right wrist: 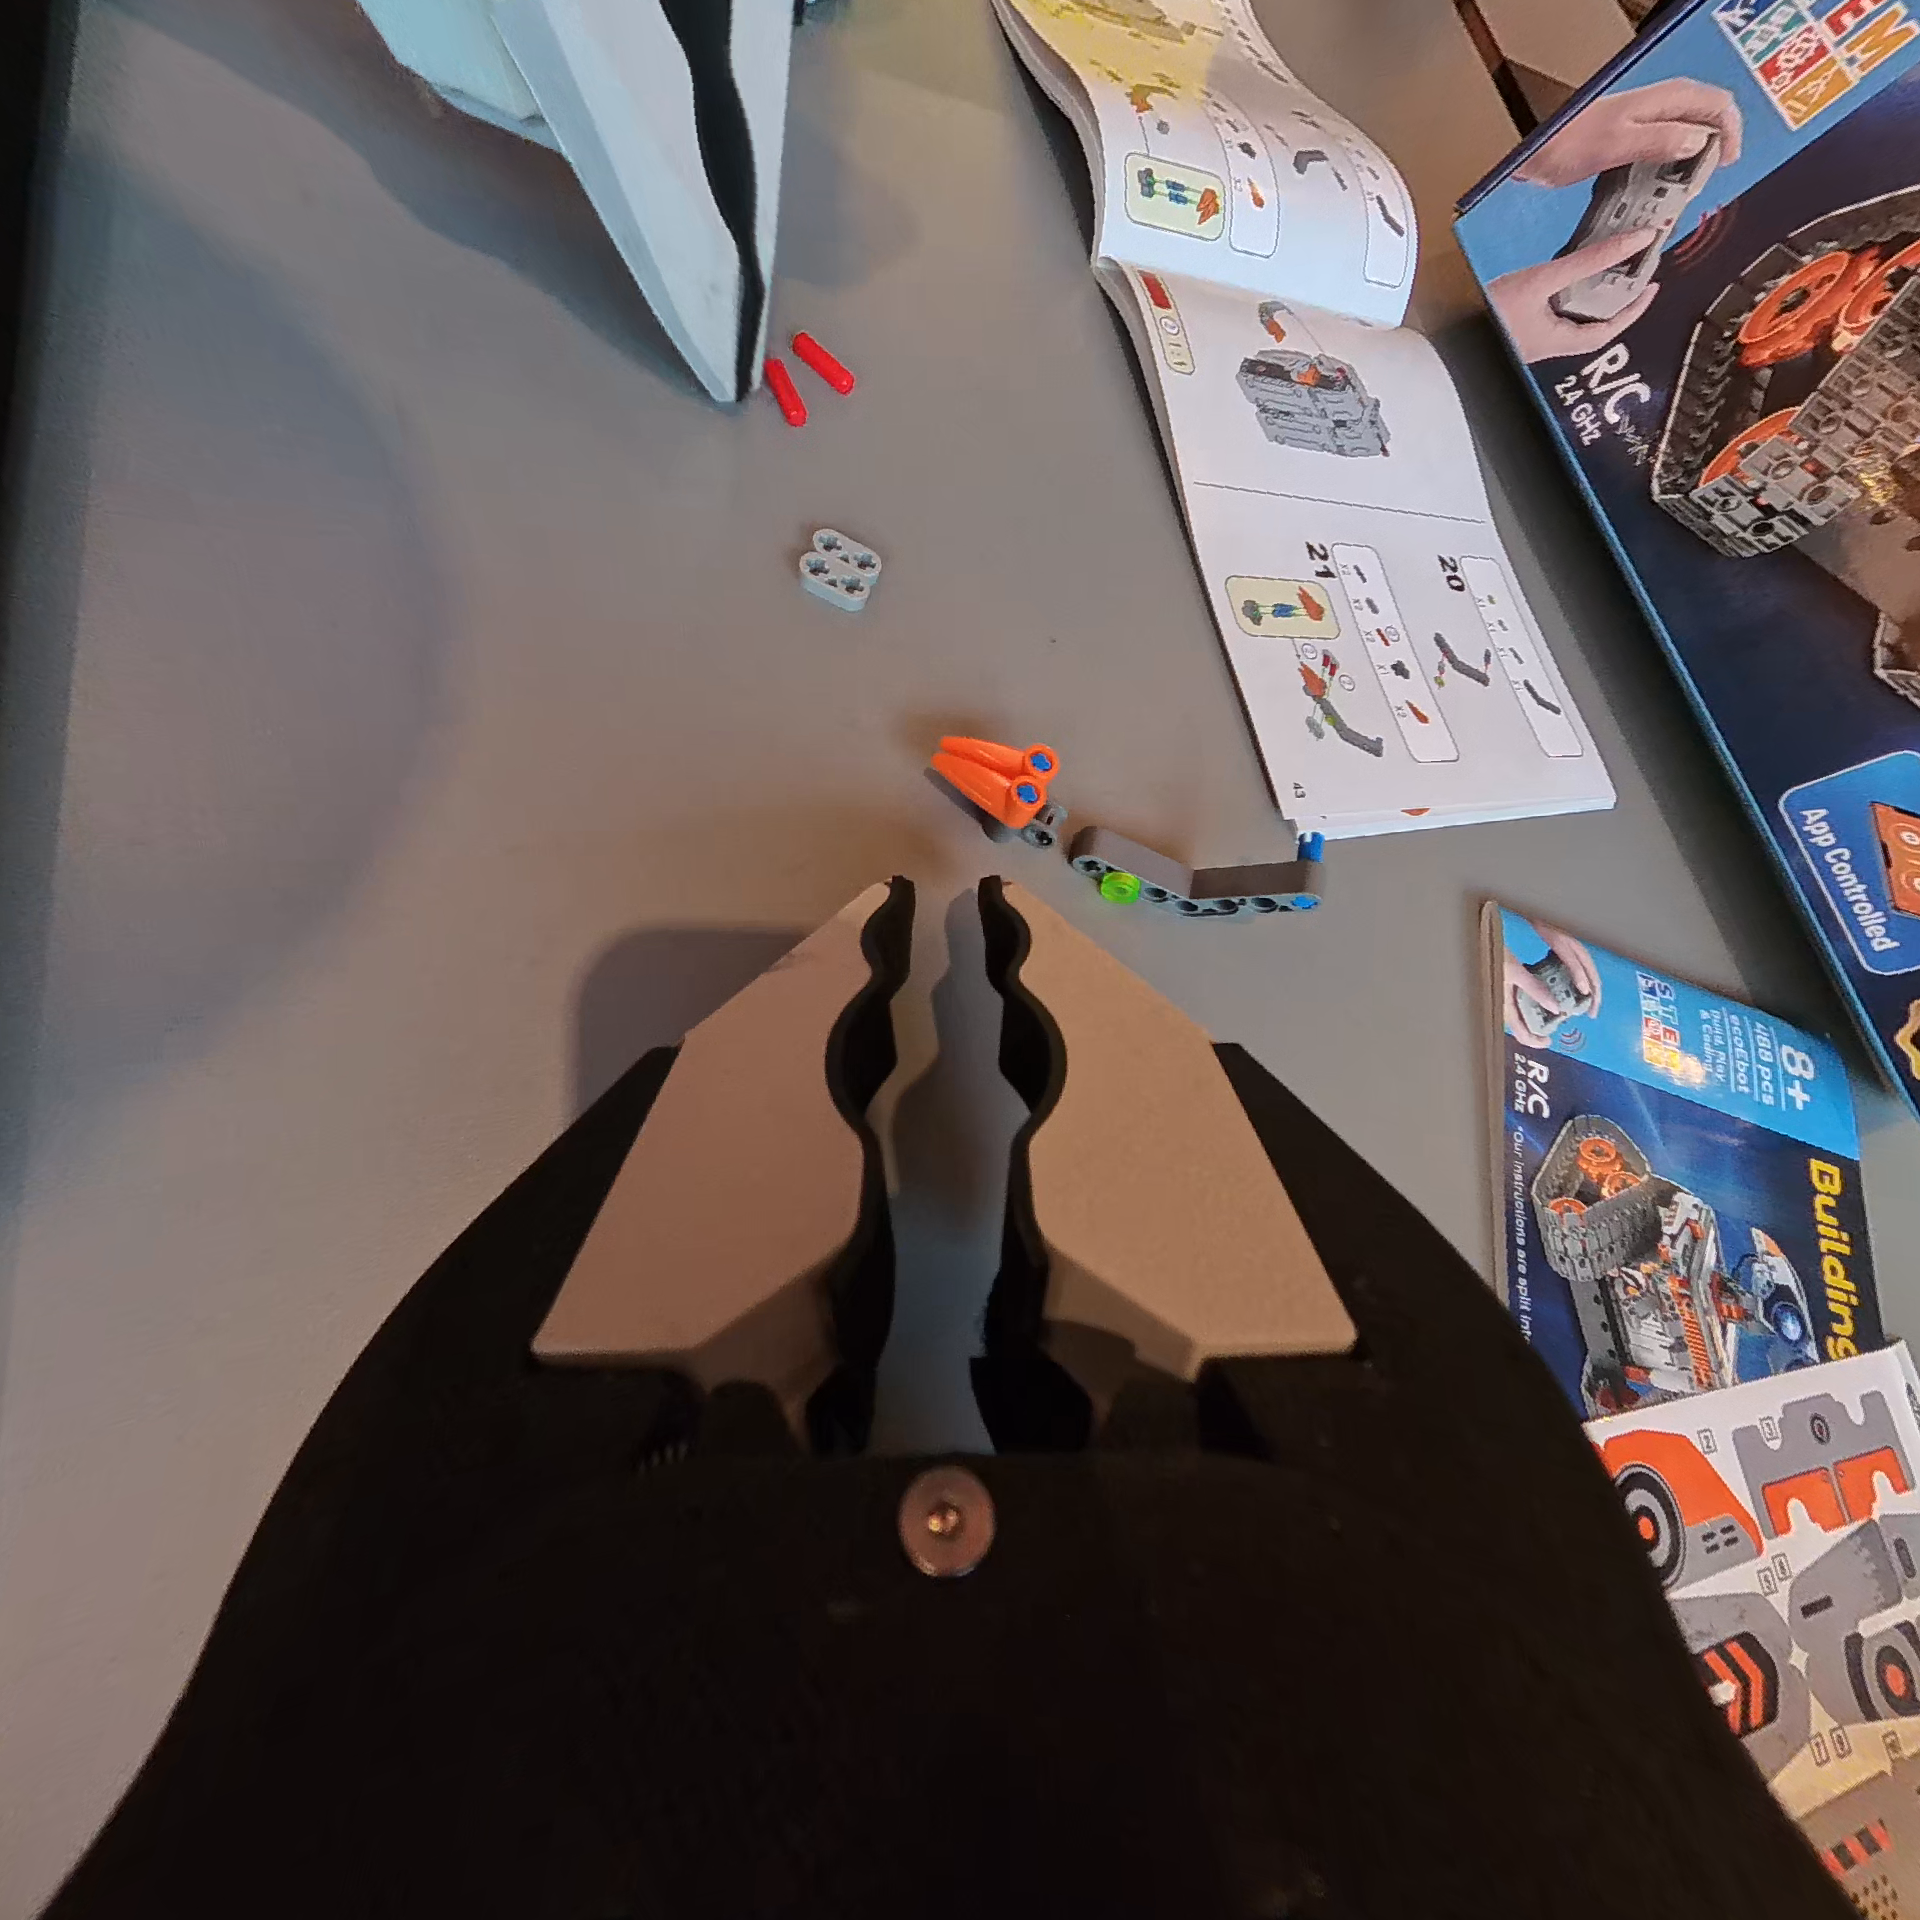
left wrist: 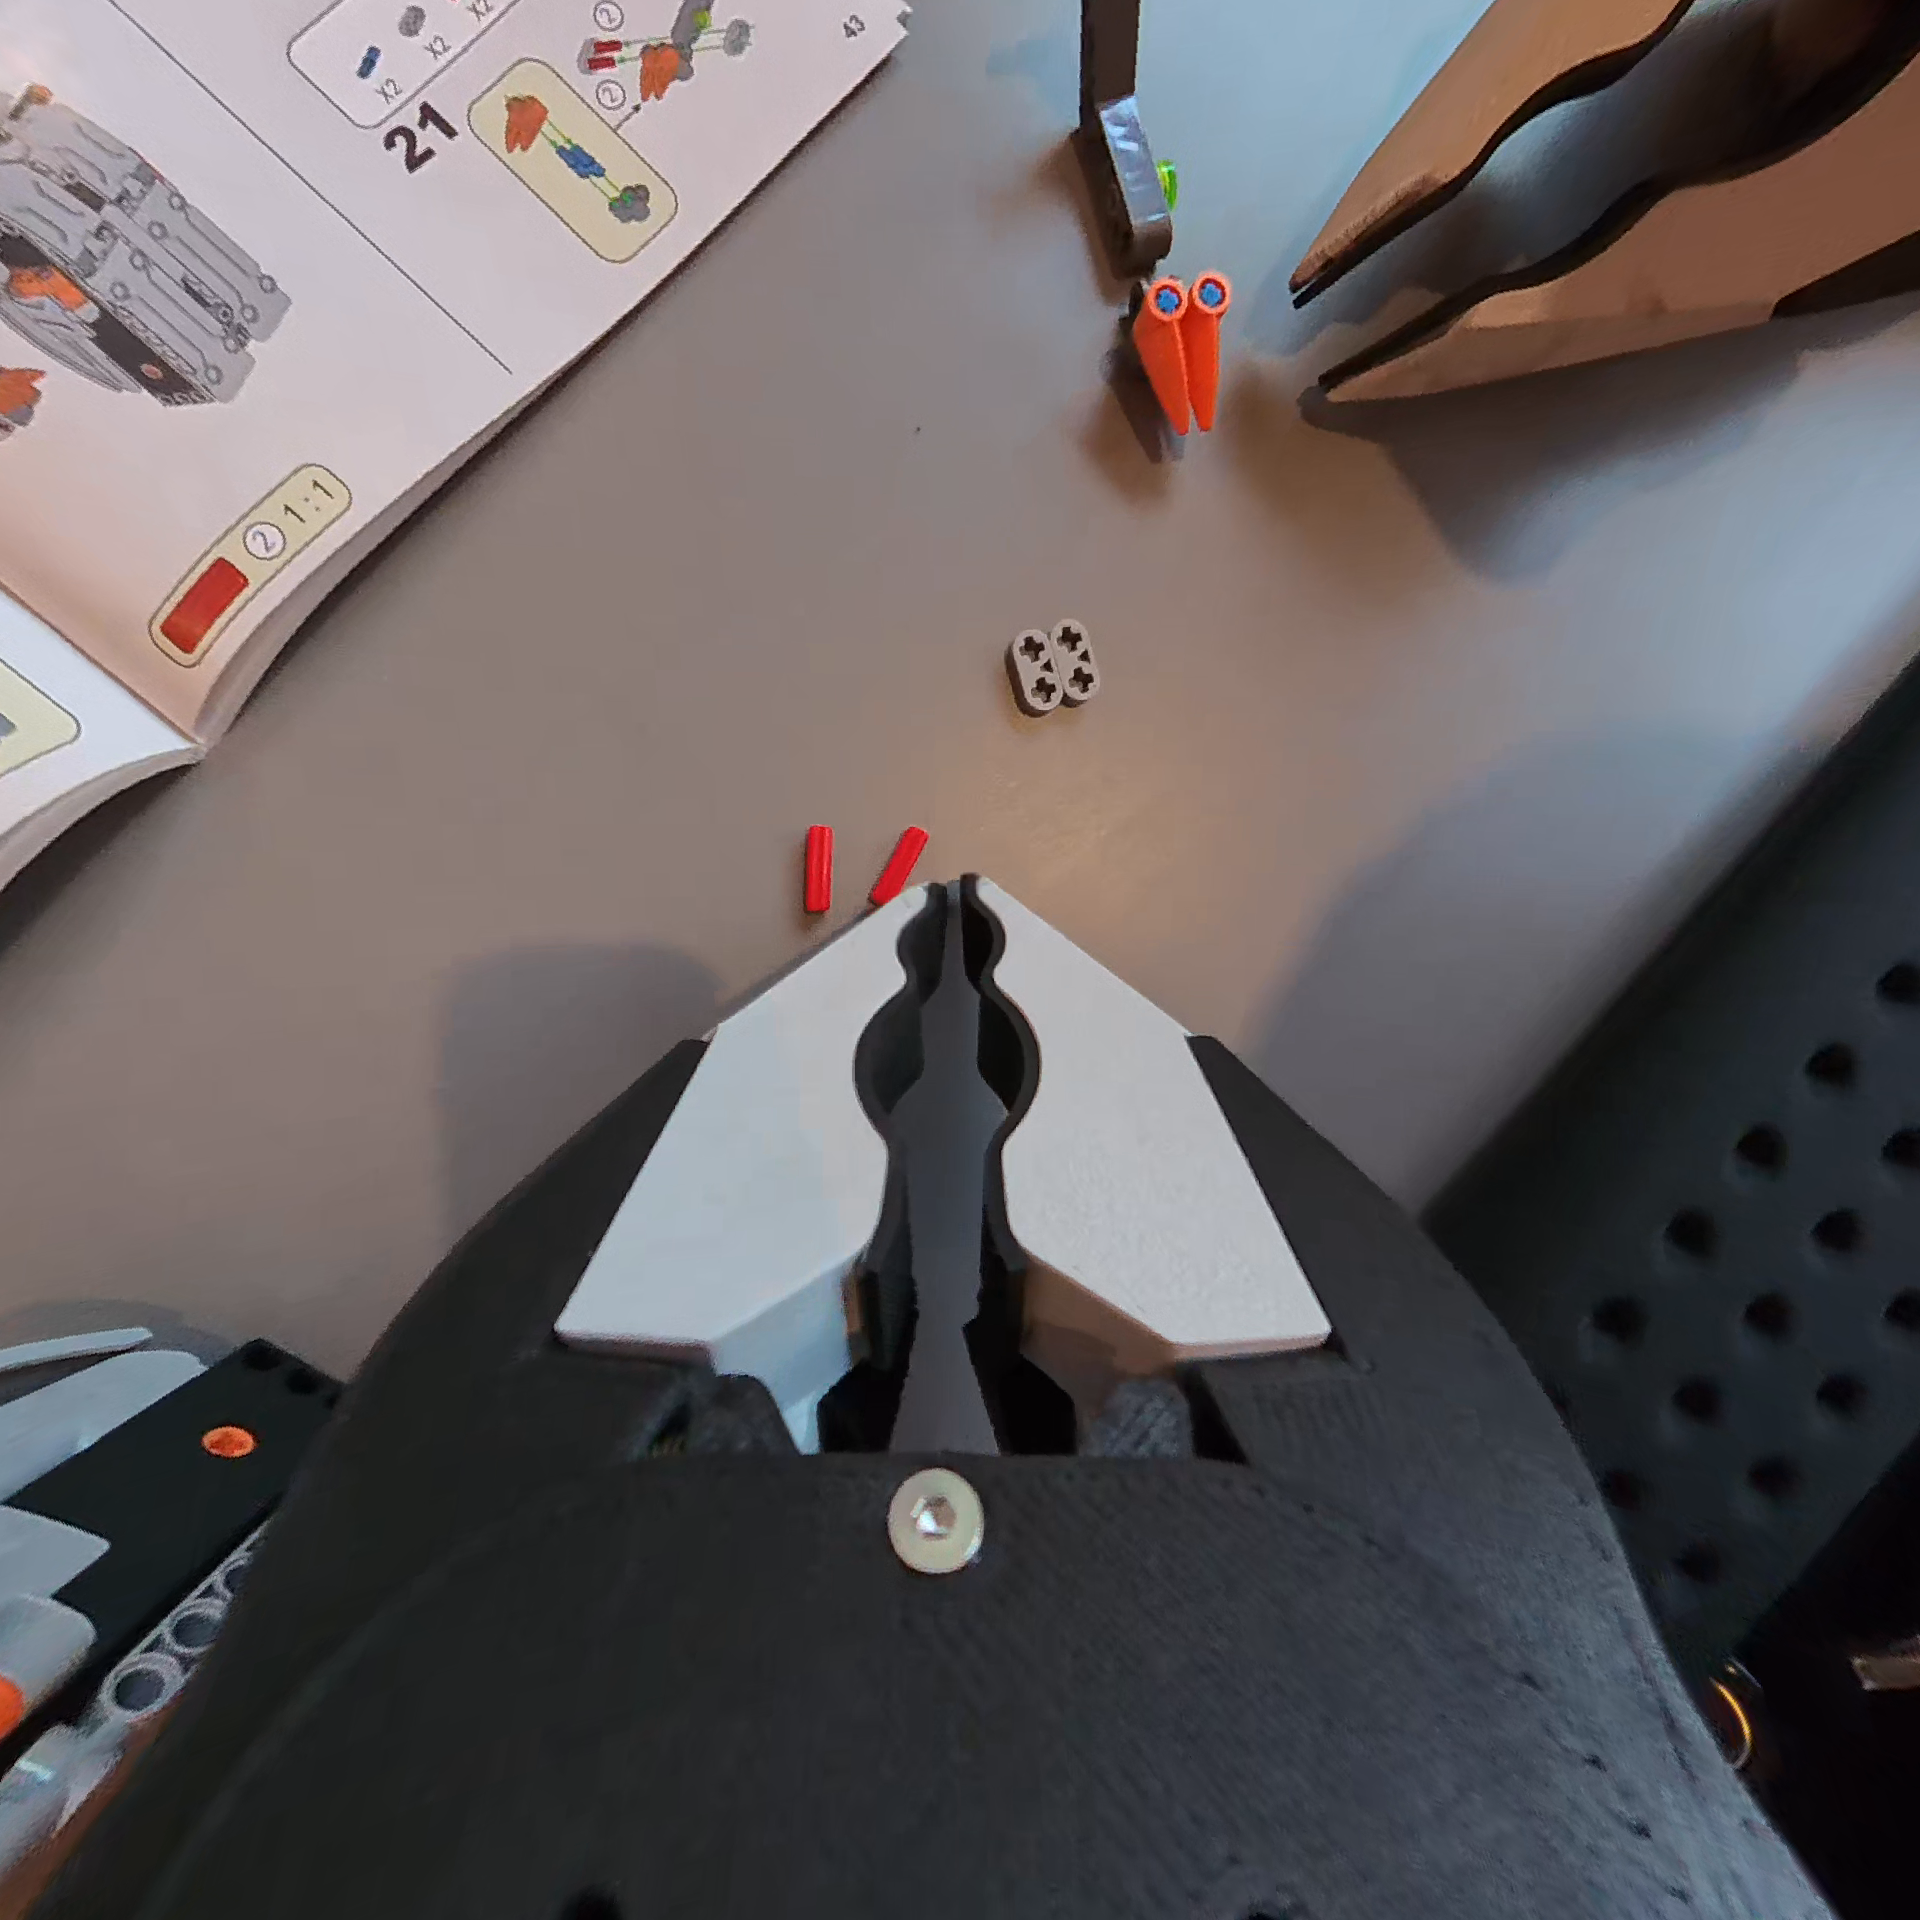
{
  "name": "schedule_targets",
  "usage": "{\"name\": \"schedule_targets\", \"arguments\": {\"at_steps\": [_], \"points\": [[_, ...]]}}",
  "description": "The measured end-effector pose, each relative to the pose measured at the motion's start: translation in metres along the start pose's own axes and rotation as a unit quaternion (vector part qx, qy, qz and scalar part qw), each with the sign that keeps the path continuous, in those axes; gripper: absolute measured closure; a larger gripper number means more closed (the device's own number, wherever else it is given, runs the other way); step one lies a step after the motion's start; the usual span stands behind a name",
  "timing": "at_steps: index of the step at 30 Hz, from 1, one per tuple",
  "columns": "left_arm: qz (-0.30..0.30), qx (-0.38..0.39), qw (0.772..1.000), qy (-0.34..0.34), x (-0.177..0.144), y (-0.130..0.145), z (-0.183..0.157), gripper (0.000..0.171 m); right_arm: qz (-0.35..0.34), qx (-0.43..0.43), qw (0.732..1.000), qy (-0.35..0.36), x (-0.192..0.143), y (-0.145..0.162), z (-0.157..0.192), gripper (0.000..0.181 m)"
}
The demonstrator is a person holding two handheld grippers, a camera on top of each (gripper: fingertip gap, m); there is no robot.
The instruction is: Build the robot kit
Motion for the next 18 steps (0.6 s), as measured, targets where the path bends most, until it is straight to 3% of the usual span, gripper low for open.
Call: {"name": "schedule_targets", "arguments": {"at_steps": [9, 12, 18], "points": [[-0.028, 0.072, 0.997, -0.008, -0.007, -0.014, 0.002, 0.165, 0.0, 0.0, 1.0, -0.001, 0.0, 0.0, 0.001, 0.168], [-0.006, 0.065, 0.998, 0.006, -0.001, -0.011, 0.001, 0.161, 0.0, 0.001, 1.0, -0.003, 0.0, 0.0, 0.001, 0.169], [-0.002, 0.061, 0.998, 0.028, 0.002, -0.007, -0.001, 0.171, 0.0, 0.001, 1.0, -0.007, 0.0, 0.0, 0.001, 0.17]]}}
Point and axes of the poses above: each gripper's, where its closed fingertips meet, x out along the fingers, y out of its underside, z = x × y across the jaws, the point moved 5 cm from there along -x, back along the fingers, and after that the axes turned 8 degrees about -x, right-handed, at the moved point
